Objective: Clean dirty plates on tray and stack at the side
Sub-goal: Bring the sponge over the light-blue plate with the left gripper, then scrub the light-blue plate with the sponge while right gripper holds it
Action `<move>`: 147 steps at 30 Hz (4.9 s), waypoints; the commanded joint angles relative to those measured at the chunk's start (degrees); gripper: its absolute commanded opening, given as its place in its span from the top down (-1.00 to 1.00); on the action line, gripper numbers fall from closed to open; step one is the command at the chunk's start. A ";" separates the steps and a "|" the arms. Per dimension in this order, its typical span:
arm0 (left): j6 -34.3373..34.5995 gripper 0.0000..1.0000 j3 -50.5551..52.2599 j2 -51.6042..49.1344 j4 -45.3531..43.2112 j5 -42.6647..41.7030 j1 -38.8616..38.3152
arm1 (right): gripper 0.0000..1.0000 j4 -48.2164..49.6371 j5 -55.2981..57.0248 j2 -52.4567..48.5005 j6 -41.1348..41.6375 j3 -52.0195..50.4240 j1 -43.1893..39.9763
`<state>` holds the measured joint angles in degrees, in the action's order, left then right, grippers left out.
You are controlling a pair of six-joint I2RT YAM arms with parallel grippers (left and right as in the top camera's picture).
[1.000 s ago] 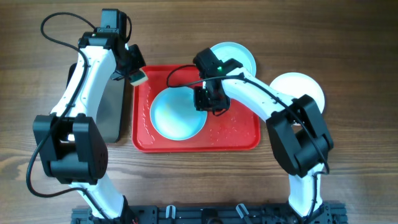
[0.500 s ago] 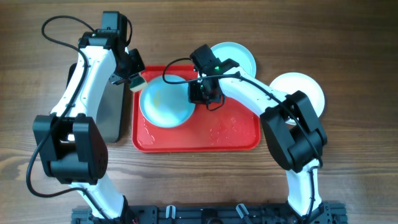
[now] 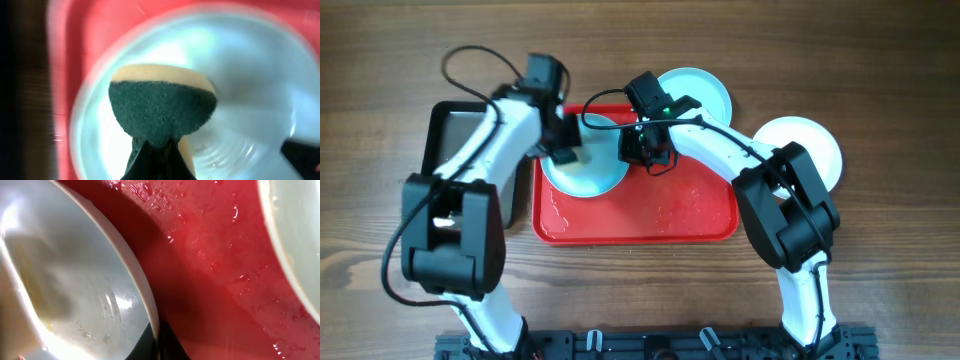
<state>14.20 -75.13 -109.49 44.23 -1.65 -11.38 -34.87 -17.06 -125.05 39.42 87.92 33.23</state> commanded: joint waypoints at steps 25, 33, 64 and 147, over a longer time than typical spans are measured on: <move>3.74 0.92 8.39 0.96 -9.35 14.75 -0.02 | 0.91 0.52 -1.07 -2.10 -1.03 0.68 0.31; -14.40 0.92 8.39 0.96 3.13 -21.70 -0.15 | 0.91 0.42 -1.53 -2.10 -1.05 0.68 0.31; 3.15 0.92 5.27 -6.78 0.09 2.78 -5.86 | 0.91 0.50 -2.38 -2.10 -1.55 0.68 0.35; -29.24 0.92 5.27 -6.75 15.26 -34.77 2.60 | 0.91 0.55 -3.63 -2.10 -2.56 0.68 0.28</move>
<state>-9.30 -71.35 -114.10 59.68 -26.68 -7.57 -34.68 -22.09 -125.82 34.41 88.36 34.13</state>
